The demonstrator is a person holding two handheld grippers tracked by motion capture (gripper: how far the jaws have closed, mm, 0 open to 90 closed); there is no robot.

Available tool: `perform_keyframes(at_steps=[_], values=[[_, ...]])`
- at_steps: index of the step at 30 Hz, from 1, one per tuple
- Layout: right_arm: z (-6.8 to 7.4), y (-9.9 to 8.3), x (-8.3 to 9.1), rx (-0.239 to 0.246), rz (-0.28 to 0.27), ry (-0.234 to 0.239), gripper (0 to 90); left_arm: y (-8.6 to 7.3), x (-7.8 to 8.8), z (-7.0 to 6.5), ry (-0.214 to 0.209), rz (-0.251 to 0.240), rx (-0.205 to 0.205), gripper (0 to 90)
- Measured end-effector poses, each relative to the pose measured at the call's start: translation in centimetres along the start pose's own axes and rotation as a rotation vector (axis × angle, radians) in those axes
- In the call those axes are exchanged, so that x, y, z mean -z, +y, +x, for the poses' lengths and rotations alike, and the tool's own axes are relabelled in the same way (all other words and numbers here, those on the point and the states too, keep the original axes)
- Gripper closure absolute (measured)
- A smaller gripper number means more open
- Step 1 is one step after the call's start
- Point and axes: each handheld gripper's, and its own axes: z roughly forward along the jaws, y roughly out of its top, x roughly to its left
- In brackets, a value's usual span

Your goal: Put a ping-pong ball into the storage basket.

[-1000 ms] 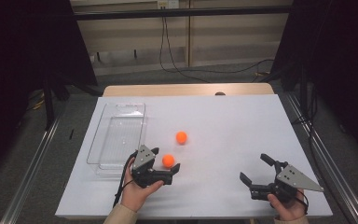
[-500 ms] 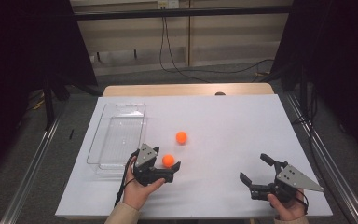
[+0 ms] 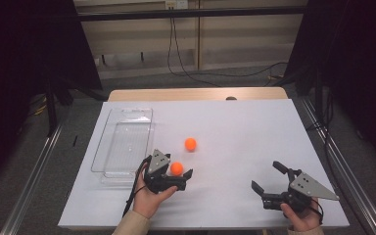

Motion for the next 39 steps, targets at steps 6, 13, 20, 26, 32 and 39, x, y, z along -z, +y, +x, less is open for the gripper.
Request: perform_keyframes(at_steps=[6,13,20,26,32,39], values=[[0.0,0.0,0.0,-0.001,0.002,0.001,2.3,0.0,-0.5,-0.1,0.014,0.024,-0.001,7.4],[0.0,0.0,-0.1,0.0,0.001,0.002,2.3,-0.1,-0.8,0.0,0.045,0.053,0.0,9.2],[0.0,-0.1,-0.1,-0.003,0.001,0.004,2.3,-0.2,-1.3,0.0,0.054,0.08,0.017,10.0],[-0.1,0.0,-0.1,-0.001,0.001,0.007,2.3,-0.4,-1.7,0.2,0.078,0.114,0.019,10.5],[-0.1,0.0,-0.1,-0.006,-0.002,0.007,2.3,-0.5,-1.9,0.3,0.09,0.134,0.037,11.1],[0.0,0.0,-0.1,-0.006,-0.003,0.007,2.3,-0.6,-2.2,0.4,0.092,0.167,0.055,15.0]])
